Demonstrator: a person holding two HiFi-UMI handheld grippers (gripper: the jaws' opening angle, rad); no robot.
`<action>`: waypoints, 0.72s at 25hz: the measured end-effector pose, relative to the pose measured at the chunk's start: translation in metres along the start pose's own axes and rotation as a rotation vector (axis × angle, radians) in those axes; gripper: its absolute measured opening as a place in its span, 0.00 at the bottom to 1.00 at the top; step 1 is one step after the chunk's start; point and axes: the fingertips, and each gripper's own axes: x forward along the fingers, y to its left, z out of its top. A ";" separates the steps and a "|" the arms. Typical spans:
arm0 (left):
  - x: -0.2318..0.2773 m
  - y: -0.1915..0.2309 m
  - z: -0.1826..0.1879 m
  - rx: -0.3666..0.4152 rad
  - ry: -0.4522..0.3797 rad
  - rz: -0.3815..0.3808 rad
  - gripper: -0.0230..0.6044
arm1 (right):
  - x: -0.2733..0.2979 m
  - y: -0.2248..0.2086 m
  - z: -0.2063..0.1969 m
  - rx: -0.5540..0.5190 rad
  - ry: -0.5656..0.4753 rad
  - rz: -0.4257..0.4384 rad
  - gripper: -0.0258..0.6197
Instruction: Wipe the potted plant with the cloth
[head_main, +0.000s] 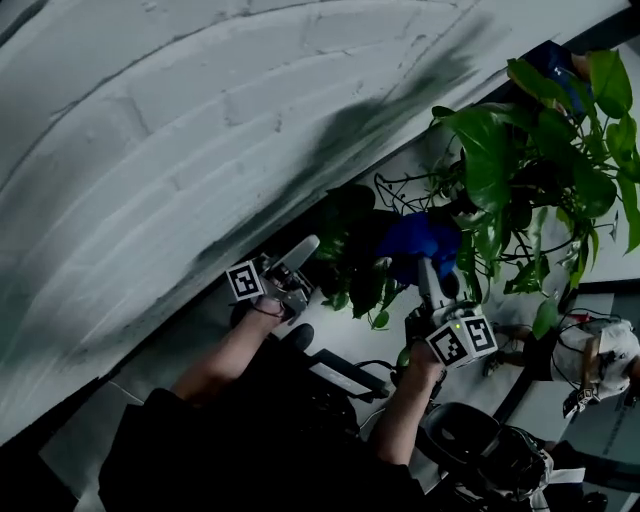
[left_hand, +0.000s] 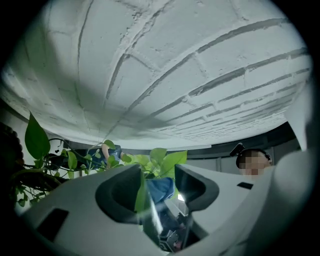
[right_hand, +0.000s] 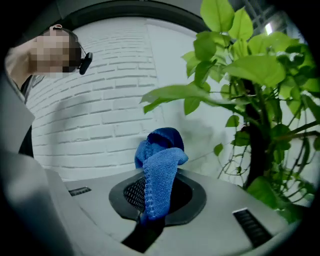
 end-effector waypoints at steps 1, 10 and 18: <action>0.000 -0.001 0.000 -0.001 -0.004 -0.004 0.37 | -0.009 -0.013 0.000 0.000 0.003 -0.042 0.12; 0.000 -0.008 -0.002 -0.013 -0.019 -0.029 0.40 | 0.024 0.011 -0.071 -0.010 0.215 0.054 0.12; 0.003 -0.030 -0.010 0.037 0.020 -0.058 0.52 | 0.061 0.086 -0.113 -0.028 0.347 0.239 0.12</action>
